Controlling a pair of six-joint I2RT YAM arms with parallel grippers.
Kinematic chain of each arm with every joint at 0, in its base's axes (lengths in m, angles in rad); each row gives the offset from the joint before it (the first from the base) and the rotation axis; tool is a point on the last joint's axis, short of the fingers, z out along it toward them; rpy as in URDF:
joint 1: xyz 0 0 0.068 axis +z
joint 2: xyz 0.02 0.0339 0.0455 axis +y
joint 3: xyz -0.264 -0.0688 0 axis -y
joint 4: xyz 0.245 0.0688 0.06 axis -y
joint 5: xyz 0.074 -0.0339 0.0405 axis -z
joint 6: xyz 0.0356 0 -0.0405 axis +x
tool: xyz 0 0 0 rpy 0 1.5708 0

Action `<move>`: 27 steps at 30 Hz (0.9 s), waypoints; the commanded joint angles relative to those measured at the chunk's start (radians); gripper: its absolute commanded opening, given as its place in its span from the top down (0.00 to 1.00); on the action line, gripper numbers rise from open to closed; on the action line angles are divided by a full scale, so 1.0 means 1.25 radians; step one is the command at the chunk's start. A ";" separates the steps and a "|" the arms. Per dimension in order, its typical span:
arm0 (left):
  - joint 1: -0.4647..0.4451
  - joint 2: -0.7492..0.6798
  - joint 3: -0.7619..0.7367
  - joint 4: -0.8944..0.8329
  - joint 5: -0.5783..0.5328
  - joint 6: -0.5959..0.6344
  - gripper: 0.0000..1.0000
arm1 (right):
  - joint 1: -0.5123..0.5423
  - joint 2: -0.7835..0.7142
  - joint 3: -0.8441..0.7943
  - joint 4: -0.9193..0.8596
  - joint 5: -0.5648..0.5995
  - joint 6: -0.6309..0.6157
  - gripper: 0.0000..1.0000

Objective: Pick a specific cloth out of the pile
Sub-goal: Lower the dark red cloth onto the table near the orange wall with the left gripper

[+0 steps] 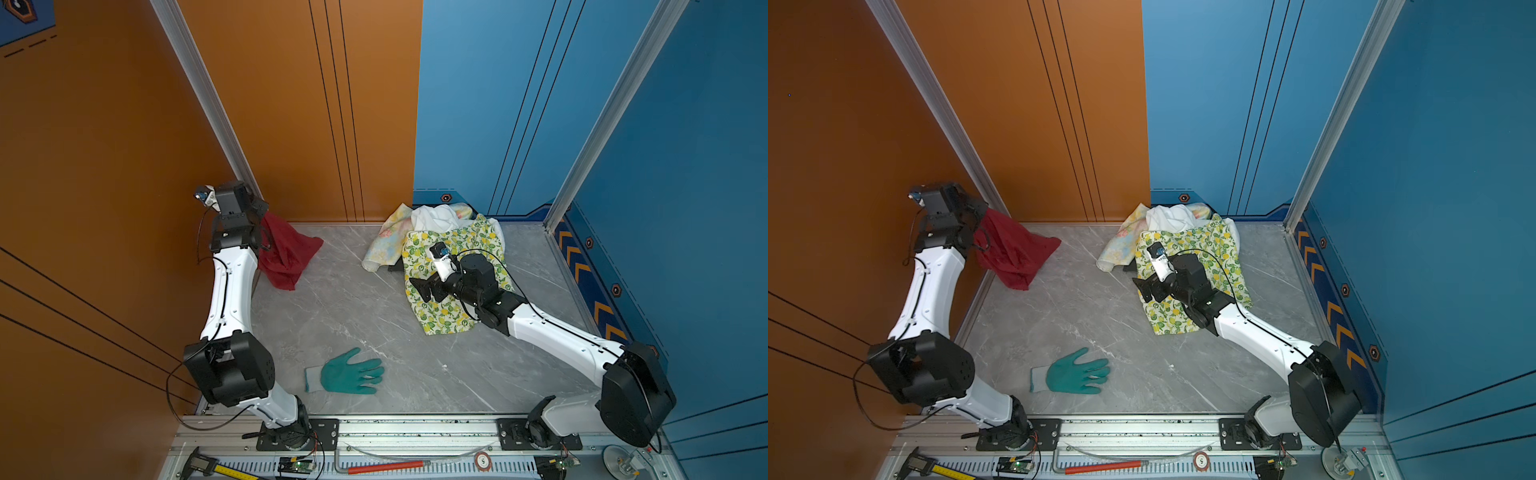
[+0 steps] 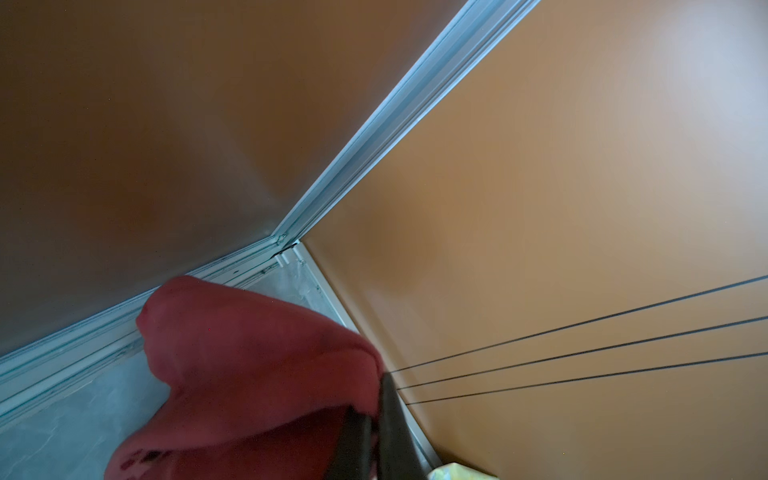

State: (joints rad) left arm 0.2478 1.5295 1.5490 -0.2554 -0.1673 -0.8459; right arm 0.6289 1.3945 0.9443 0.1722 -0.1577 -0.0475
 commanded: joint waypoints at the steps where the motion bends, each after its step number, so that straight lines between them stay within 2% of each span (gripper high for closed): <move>1: -0.002 -0.135 -0.104 0.144 -0.063 -0.013 1.00 | 0.004 -0.044 -0.034 0.028 -0.008 0.033 0.03; 5: -0.012 -0.208 -0.232 0.140 -0.101 0.015 1.00 | 0.012 -0.077 -0.067 0.021 0.001 0.043 0.04; 9: -0.018 -0.235 -0.316 0.126 -0.111 0.028 1.00 | 0.018 -0.108 -0.096 0.013 0.008 0.051 0.04; 16: -0.026 -0.196 -0.373 0.115 -0.100 0.063 1.00 | 0.044 -0.149 -0.128 -0.002 0.017 0.054 0.03; 19: -0.051 -0.152 -0.344 0.112 -0.080 0.065 1.00 | 0.049 -0.160 -0.136 -0.008 0.026 0.053 0.03; 22: -0.104 -0.101 -0.266 0.102 -0.087 0.090 1.00 | 0.049 -0.166 -0.142 -0.006 0.032 0.053 0.03; 27: -0.171 0.017 -0.050 0.061 -0.091 0.131 1.00 | 0.044 -0.167 -0.141 -0.012 0.033 0.050 0.03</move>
State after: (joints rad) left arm 0.0635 1.5150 1.3491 -0.1875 -0.2848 -0.7368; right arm 0.6865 1.2007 0.7780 0.1722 -0.1440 0.0013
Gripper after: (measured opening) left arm 0.052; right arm 0.967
